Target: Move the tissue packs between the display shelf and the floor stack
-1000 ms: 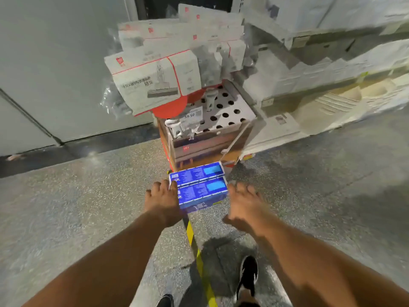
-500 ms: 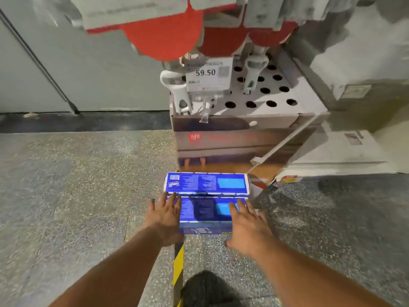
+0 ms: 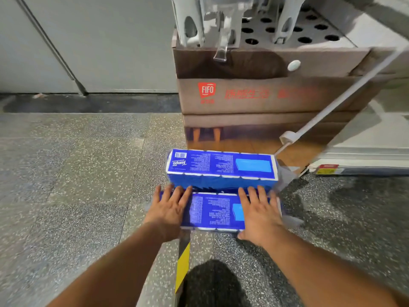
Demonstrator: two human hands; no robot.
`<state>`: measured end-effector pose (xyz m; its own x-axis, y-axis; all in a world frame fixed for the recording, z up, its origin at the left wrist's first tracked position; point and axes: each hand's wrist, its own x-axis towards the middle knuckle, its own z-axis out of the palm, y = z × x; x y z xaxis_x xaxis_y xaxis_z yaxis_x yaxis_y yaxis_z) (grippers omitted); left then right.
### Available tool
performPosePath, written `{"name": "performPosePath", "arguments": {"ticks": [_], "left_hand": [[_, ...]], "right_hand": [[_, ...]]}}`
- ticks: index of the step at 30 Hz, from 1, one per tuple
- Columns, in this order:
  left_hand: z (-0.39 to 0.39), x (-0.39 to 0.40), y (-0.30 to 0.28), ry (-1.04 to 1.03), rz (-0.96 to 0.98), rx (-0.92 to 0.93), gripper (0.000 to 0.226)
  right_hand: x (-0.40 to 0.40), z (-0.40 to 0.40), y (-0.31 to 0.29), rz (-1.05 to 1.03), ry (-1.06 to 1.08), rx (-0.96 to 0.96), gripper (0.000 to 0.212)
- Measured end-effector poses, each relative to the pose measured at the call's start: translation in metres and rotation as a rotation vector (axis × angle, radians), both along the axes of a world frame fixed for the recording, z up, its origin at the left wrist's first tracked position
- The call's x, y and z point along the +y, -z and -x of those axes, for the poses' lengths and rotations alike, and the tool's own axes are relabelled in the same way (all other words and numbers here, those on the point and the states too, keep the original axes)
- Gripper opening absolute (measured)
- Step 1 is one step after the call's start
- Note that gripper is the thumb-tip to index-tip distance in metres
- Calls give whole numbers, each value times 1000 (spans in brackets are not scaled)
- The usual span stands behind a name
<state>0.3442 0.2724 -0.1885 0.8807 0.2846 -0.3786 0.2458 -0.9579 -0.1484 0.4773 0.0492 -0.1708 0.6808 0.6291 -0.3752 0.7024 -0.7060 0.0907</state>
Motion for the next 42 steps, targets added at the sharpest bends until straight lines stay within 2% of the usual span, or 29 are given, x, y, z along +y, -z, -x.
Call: {"name": "performPosePath", "arguments": {"ticks": [2,4,7,12,16,26,32,37,42], "left_hand": [[-3,-2,-1,8,-19,63,125],[-10,-2,3,-2,-13,51,118],[-16,1,7,6,-35,-51,105],[-5,8,-38,4,-34,-74,100],[17,16,-138,-18,-13,-77,103],[109,43,-461,-171,39,-101,111],[166,37,-628,-283,9,-155,117],[217,17,-727,-393,-56,-224,118],[291,-1,-773,-552,-70,-307,115]], "right_hand": [[2,-3,3,26,-1,63,136],[3,-6,10,26,-4,66,134],[6,-10,12,-23,-14,-12,111],[10,-4,-34,-39,-21,3,108],[19,11,-130,-34,-56,-6,108],[63,66,-457,-92,-214,18,113],[77,98,-621,-104,-355,40,117],[84,126,-714,-141,-496,10,119],[108,169,-759,-191,-643,-6,118]]}}
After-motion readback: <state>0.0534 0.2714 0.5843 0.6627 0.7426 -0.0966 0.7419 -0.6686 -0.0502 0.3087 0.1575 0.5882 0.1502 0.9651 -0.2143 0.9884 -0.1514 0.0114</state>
